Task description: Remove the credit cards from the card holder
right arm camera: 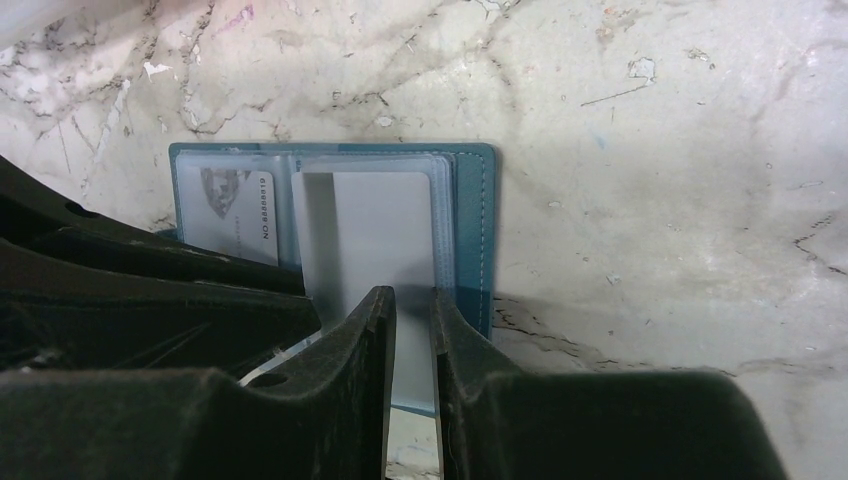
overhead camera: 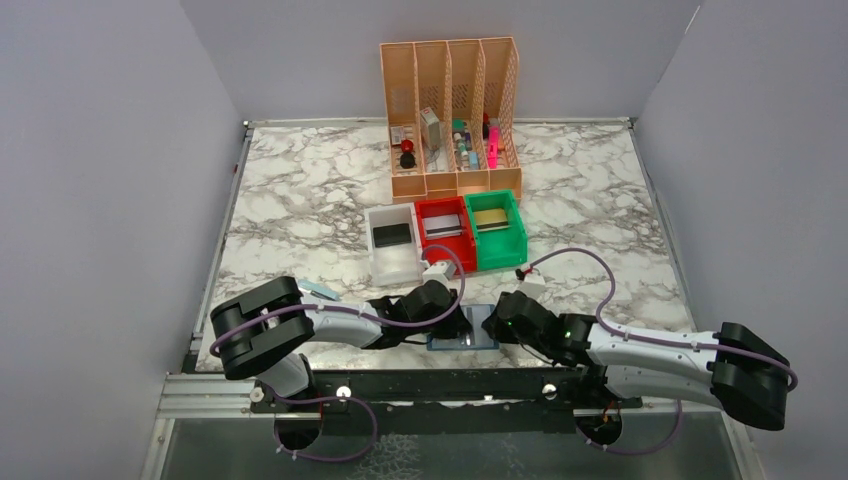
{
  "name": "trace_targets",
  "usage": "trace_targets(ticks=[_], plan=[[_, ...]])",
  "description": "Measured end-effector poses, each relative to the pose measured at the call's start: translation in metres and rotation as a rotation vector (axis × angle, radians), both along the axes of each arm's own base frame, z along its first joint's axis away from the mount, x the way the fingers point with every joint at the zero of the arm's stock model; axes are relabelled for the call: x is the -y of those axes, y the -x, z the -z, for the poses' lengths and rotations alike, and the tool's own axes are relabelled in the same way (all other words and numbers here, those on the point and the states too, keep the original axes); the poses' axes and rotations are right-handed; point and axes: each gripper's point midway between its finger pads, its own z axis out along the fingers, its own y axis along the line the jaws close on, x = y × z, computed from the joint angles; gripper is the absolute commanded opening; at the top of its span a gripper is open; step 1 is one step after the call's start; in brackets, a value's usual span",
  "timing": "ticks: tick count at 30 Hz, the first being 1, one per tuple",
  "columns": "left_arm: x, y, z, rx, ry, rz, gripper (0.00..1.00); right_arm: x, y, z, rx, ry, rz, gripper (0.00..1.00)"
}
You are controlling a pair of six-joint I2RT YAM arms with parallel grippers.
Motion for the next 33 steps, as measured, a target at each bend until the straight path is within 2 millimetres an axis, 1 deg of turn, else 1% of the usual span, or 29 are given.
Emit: trace_targets(ticks=[7, 13, 17, 20, 30, 33], plan=[[-0.0005, -0.0019, 0.0001, -0.017, 0.008, -0.032, 0.21, -0.0010, 0.0000, 0.0004, -0.002, -0.014, 0.007, 0.23], [0.0004, -0.0027, 0.0043, -0.032, 0.015, -0.052, 0.21, -0.0022, -0.0004, 0.0004, -0.002, -0.025, 0.011, 0.23], [0.0021, -0.0034, 0.0053, -0.039, 0.026, -0.061, 0.17, -0.0023, -0.0003, 0.0006, -0.003, -0.025, 0.011, 0.23], [0.0022, -0.0035, 0.0055, -0.041, 0.029, -0.065, 0.16, -0.0022, -0.0003, 0.0006, -0.003, -0.025, 0.011, 0.23], [-0.0004, -0.0040, 0.0058, -0.034, 0.039, -0.073, 0.18, -0.0023, -0.0002, 0.0008, -0.011, -0.032, 0.025, 0.22], [-0.0011, -0.0036, 0.0052, -0.033, 0.041, -0.073, 0.20, -0.0025, -0.0001, 0.0008, -0.014, -0.037, 0.030, 0.22]])
